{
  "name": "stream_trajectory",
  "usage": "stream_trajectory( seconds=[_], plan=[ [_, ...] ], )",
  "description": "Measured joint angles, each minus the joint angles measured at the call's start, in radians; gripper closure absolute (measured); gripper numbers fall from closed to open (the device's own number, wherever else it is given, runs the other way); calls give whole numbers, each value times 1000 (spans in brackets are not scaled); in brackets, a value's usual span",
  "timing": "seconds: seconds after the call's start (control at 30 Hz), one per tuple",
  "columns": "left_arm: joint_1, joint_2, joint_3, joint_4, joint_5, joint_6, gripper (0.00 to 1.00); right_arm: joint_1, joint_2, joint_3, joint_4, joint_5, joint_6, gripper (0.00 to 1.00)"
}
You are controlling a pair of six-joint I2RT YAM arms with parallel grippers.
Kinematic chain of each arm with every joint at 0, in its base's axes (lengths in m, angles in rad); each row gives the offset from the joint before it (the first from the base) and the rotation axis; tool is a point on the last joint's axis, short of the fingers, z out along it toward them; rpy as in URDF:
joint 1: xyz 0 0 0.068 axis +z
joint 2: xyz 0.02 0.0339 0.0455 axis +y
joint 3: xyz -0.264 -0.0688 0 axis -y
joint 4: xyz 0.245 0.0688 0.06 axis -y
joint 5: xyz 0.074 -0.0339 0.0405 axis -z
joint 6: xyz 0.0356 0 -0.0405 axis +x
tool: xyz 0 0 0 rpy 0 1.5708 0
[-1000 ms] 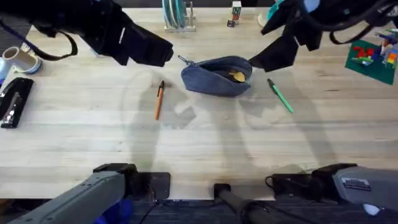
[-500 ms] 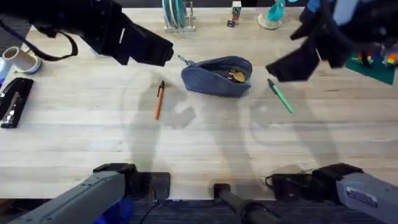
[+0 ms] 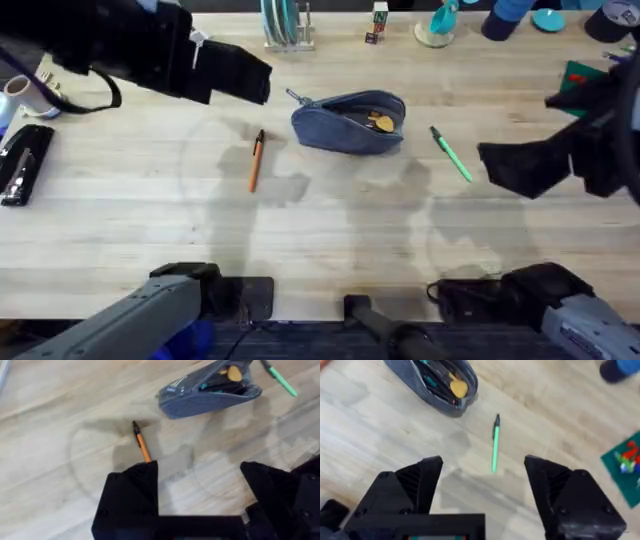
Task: Unzip the bag, pick up the pens from the table one at a time and place them inside, then zip the bag closed.
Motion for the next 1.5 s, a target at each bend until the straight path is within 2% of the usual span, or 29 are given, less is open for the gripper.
stream_trajectory(
  seconds=[0.4, 0.6, 1.3, 1.5],
  plan=[
    [0, -38, 0, -22, -102, -31, 5, 0, -3, -8, -52, 24, 96, 5],
    [0, -82, 0, -67, -107, -33, 6, 0, -3, -8, -52, 28, 104, 5],
    [0, -80, 0, -64, -110, -34, 6, 0, -1, -8, -63, 37, 111, 6],
    [0, -80, 0, -64, -110, -34, 6, 0, 93, -8, -112, 67, 164, 6]
  ],
)
